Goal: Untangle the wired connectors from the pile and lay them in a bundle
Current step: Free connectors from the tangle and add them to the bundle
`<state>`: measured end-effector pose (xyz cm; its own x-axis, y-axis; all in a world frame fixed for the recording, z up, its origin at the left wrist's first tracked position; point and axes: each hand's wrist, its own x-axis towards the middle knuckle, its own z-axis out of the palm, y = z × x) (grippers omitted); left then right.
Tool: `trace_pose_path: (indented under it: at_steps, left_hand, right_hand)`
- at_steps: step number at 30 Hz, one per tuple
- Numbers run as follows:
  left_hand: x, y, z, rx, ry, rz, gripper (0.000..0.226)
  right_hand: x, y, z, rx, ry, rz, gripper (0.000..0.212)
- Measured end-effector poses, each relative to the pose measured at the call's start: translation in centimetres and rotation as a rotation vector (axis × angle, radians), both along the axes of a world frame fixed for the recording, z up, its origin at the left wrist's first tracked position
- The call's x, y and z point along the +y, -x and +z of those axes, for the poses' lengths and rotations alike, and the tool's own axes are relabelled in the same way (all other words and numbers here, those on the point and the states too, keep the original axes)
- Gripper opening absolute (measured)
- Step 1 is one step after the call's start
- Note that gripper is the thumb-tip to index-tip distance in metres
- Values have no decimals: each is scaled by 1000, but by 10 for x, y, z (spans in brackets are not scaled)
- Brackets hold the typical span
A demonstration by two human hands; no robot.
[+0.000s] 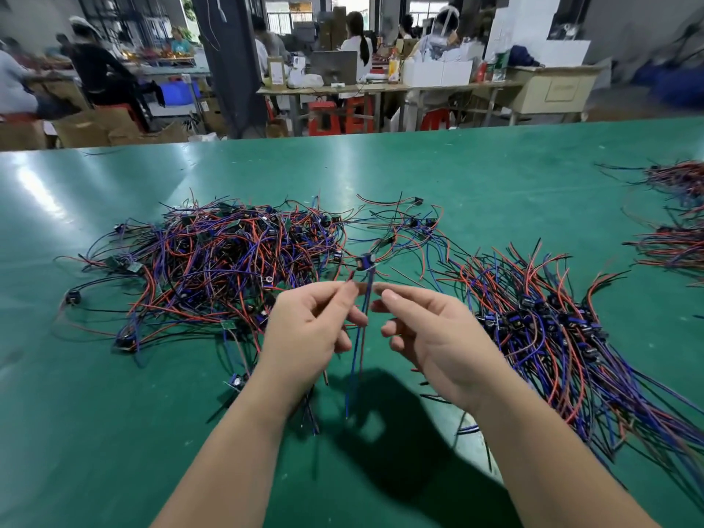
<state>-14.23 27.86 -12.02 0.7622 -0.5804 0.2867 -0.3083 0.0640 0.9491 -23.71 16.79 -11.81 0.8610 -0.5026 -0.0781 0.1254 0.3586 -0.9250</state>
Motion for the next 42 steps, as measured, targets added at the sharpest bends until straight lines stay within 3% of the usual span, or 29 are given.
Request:
trace_pose_path:
  at_steps: [3,6,10,12,16,18,22,26,28,32,35,37,40,42]
  left_hand:
    - [-1,8,0,76,89,-150,18]
    - [-3,11,-2,4,89,-195,16]
    - [0,9,-6,-397,19,-54,26]
    - [0,7,-6,-600,-19,19,25]
    - [3,4,-2,-682,1,122,22]
    - [5,6,1,-592,-14,103,18]
    - [5,12,6,-178,-102,-130,17]
    - [6,15,6,99,-190,-391,12]
    - [4,19,7,214,-198,-424,13]
    - [-2,21,4,280,-97,-220,46]
    - [-3,21,4,308,-48,-199,24]
    - [-3,23,5,353,8,-206,6]
    - [-4,22,7,401,75,-185,6]
    - [-3,22,8,419,90,-191,12]
  right_hand:
    - [-3,3,2,-51,25,35,24]
    - [-6,5,4,-102,25,52,23]
    - [-12,9,9,-111,-26,41,38]
    - [-13,9,10,-90,9,14,33]
    - [-10,10,10,-104,43,3,33]
    - [-9,10,9,-125,103,-54,33]
    - [-12,9,6,-182,241,-218,9]
    - [-13,8,6,-243,263,-289,14]
    - [-11,7,5,-269,262,-283,18]
    - [-6,5,4,-242,257,-240,18]
    - [-3,4,1,-193,331,-259,27]
    - [-4,4,0,-185,265,-352,28]
    - [-12,6,0,4,327,-494,18]
    - [-13,5,1,157,417,-359,19]
